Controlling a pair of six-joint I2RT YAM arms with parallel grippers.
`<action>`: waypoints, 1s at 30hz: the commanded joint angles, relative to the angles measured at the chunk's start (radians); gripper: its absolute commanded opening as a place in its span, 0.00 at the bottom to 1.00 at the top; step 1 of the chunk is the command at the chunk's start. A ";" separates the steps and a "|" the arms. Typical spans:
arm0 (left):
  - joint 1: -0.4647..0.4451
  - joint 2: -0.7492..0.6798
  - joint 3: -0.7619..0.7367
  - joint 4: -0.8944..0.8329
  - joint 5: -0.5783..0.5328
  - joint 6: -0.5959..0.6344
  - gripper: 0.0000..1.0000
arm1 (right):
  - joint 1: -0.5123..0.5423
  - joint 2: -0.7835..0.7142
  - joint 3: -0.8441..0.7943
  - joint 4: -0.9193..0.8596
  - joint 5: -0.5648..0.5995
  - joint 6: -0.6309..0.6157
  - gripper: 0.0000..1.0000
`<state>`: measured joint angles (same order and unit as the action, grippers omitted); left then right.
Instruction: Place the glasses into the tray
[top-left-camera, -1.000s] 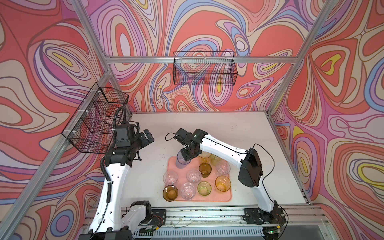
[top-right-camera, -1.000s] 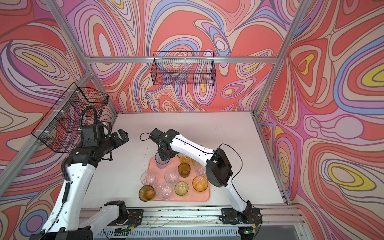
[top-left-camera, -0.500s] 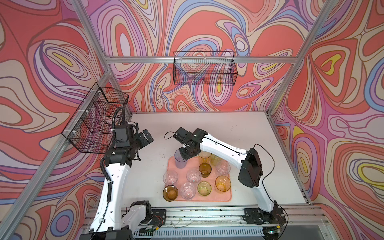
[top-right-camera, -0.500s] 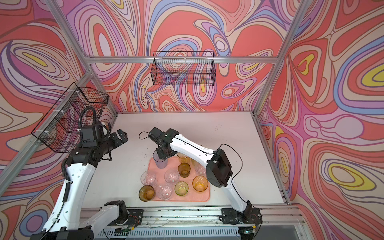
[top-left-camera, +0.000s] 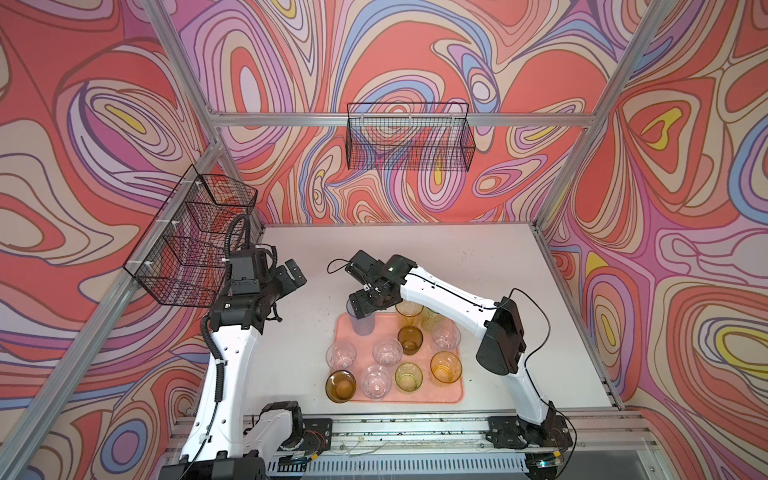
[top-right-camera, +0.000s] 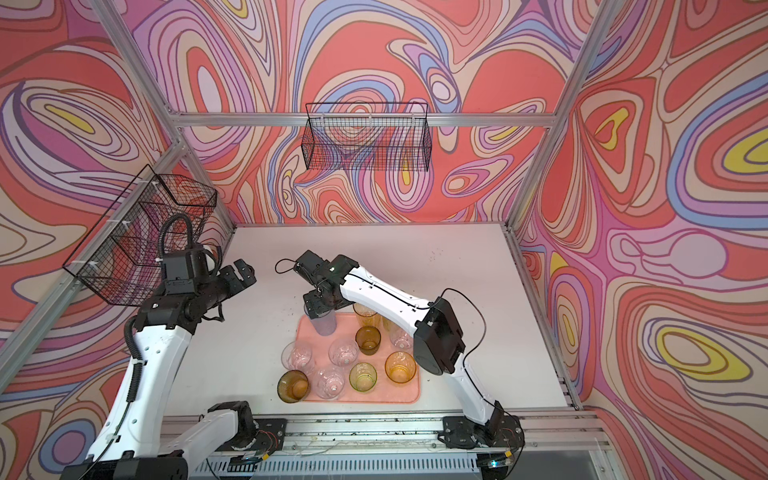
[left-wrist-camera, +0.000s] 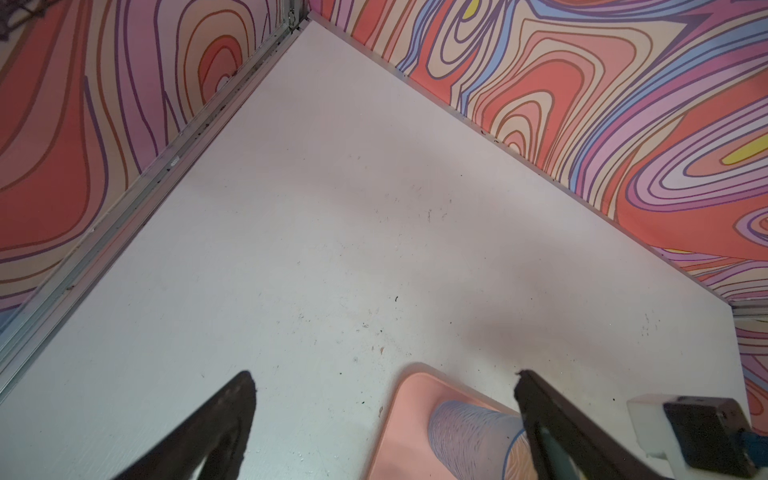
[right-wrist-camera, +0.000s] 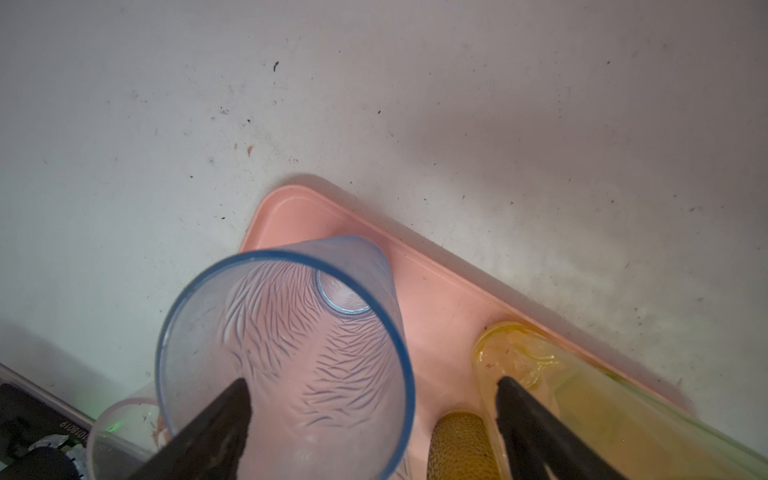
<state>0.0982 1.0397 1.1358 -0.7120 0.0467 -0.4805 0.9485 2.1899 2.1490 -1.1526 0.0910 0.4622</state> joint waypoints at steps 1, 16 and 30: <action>0.012 0.009 -0.010 0.026 -0.018 0.019 1.00 | 0.005 -0.053 0.041 0.020 0.067 0.003 0.98; 0.020 -0.016 -0.174 0.324 -0.093 0.140 1.00 | -0.071 -0.603 -0.479 0.539 0.459 -0.158 0.98; 0.015 -0.002 -0.672 1.249 -0.127 0.237 1.00 | -0.441 -1.171 -1.322 1.198 0.606 -0.408 0.98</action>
<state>0.1112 1.0115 0.5400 0.2447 -0.0765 -0.2905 0.5560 1.0477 0.9154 -0.1173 0.6613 0.1226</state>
